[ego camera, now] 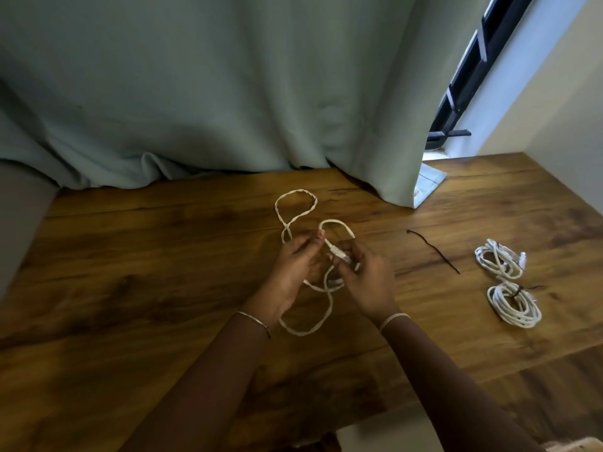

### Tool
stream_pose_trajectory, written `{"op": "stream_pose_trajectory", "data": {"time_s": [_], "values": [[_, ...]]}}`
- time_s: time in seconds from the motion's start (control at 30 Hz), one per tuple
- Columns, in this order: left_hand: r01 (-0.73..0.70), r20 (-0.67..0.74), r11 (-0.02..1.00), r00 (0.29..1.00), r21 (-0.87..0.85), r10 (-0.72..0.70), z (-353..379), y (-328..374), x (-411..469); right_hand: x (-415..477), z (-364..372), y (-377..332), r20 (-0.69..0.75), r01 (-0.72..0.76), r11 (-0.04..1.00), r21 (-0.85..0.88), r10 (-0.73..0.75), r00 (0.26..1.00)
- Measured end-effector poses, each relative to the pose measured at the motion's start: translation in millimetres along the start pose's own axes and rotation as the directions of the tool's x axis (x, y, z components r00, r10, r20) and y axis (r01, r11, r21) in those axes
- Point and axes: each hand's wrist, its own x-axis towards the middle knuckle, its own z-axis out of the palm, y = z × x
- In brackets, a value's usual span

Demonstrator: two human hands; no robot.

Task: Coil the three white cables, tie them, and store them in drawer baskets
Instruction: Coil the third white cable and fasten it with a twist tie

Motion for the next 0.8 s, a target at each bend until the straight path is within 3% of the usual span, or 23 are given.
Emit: {"op": "stream_pose_trajectory", "data": {"time_s": [0.13, 0.3, 0.4, 0.53, 0.7, 0.8], "values": [[0.023, -0.012, 0.97, 1.0, -0.243, -0.027, 0.3, 19.4, 5.1, 7.1, 2.6, -11.3, 0.045, 0.121, 0.991, 0.058, -0.124, 0.991], [-0.028, -0.088, 0.902, 0.996, -0.431, -0.011, -1.5, 42.2, 8.4, 23.3, 7.2, -5.2, 0.007, -0.013, 0.983, 0.184, 0.012, 1.0], [-0.06, -0.094, 0.894, 0.995, -0.445, 0.02, -2.5, 57.0, 2.9, 38.4, 7.3, -10.5, -0.002, 0.04, 0.979, 0.198, -0.041, 0.999], [-0.032, 0.015, 0.893, 0.999, -0.448, 0.043, -8.9, 63.8, -0.2, 62.9, 17.5, -32.7, 0.108, 0.099, 0.904, 0.415, -0.157, 0.982], [-0.009, 0.155, 0.873, 0.983, -0.487, 0.096, -22.8, 74.1, -8.1, 82.5, 36.0, -46.4, 0.125, 0.177, 0.896, 0.406, -0.247, 0.961], [-0.083, 0.068, 0.82, 0.987, -0.566, 0.147, -28.7, 78.9, -9.0, 84.3, 45.2, -47.7, 0.217, 0.124, 0.891, 0.436, -0.237, 0.947]]}}
